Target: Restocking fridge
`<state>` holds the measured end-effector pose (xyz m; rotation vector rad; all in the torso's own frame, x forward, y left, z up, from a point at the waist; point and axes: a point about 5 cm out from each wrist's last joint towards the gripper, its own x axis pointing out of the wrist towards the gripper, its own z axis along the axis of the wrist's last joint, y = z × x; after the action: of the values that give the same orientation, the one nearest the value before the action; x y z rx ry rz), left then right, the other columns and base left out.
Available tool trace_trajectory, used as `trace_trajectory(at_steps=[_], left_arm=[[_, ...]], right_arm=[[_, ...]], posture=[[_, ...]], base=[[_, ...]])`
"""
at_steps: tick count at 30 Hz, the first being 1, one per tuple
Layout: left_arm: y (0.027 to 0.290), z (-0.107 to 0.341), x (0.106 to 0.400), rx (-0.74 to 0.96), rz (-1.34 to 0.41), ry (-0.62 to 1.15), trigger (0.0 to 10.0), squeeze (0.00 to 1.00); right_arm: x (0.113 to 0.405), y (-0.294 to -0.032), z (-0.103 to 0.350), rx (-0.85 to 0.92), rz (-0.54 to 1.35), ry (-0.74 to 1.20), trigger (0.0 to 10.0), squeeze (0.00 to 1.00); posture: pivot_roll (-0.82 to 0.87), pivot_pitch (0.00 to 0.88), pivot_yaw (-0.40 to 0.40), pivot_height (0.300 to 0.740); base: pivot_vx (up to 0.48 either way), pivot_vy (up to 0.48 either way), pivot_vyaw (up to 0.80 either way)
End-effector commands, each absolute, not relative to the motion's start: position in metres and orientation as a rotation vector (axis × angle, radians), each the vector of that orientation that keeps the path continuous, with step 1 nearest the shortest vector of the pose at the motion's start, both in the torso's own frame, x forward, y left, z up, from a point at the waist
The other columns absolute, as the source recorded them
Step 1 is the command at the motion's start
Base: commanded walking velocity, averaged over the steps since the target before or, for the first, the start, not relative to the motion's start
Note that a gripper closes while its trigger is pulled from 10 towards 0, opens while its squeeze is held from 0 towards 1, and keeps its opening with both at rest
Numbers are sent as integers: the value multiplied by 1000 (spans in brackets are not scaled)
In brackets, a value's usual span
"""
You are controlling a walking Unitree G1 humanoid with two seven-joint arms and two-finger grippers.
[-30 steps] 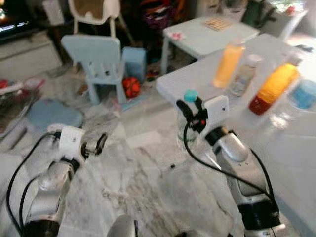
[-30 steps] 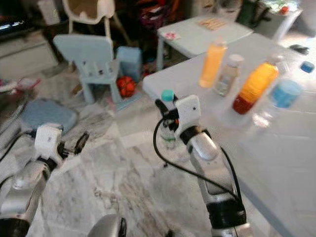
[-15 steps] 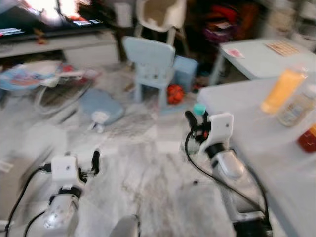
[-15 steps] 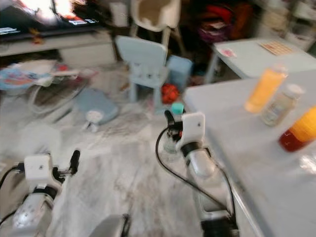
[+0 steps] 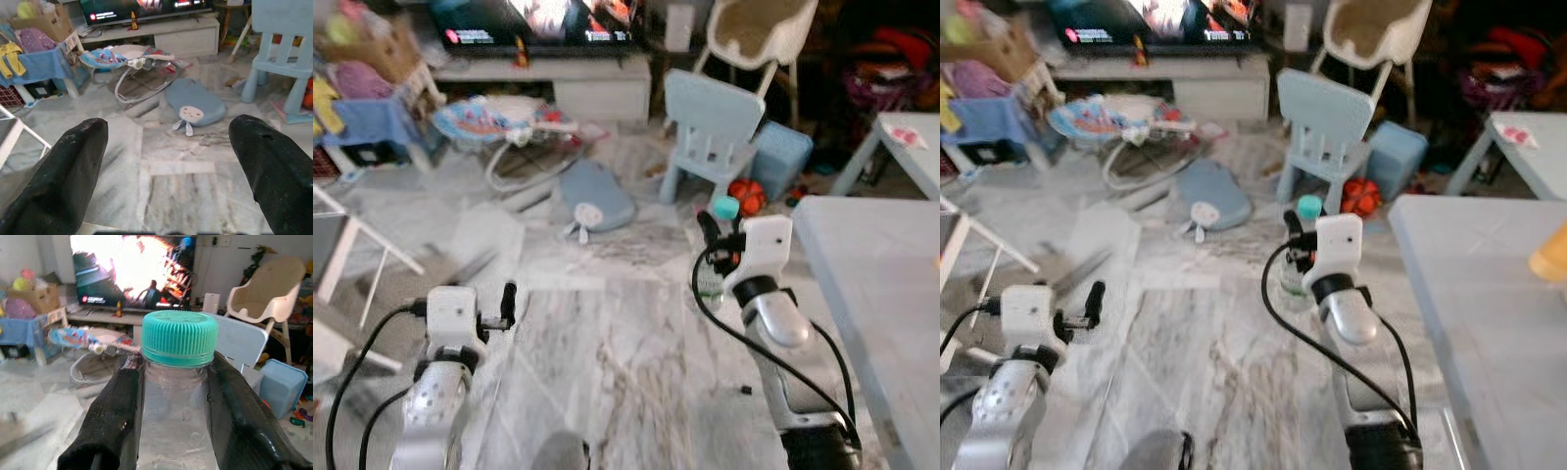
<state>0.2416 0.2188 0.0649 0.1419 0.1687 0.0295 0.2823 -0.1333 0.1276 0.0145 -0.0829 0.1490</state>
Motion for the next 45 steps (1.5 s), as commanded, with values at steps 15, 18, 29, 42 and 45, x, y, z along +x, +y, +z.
trace_trajectory(at_steps=[15, 18, 29, 42, 45], left_arm=[[191, 64, 273, 13, -178, 219, 10000, 0], [191, 66, 271, 29, -217, 201, 10000, 0], [205, 62, 268, 25, -73, 210, 10000, 0], [207, 57, 264, 11, -75, 216, 10000, 0], [205, 60, 266, 12, -84, 206, 10000, 0]], right_arm=[[290, -136, 135, -21, 167, -122, 10000, 0], [293, -138, 138, -10, 154, -130, 10000, 0], [295, -141, 141, -4, 127, -158, 10000, 0], [298, -148, 135, -6, 105, -126, 10000, 0], [300, -143, 136, -24, 113, -125, 10000, 0]], posture=[[72, 0, -29, 740], [68, 0, -24, 740], [72, 0, -23, 740], [64, 0, -13, 740], [67, 0, -10, 740]], base=[[0, 0, 320], [0, 0, 800], [0, 200, 477], [0, 480, 0], [0, 480, 0]])
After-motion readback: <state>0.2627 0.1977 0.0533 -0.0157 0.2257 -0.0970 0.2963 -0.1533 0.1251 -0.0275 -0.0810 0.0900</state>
